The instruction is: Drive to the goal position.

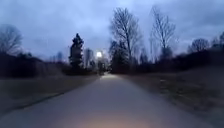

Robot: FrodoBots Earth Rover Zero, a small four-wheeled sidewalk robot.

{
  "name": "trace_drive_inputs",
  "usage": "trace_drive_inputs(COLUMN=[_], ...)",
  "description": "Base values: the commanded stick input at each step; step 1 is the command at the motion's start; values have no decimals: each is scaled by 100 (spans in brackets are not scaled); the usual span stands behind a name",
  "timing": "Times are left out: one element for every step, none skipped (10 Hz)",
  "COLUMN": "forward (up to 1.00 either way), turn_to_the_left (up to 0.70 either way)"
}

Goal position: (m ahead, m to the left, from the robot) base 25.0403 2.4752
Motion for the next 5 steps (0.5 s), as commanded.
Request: trace_drive_inputs(forward=[100, 100, 100, 100, 100], turn_to_the_left=[0, 0, 0, 0, 0])
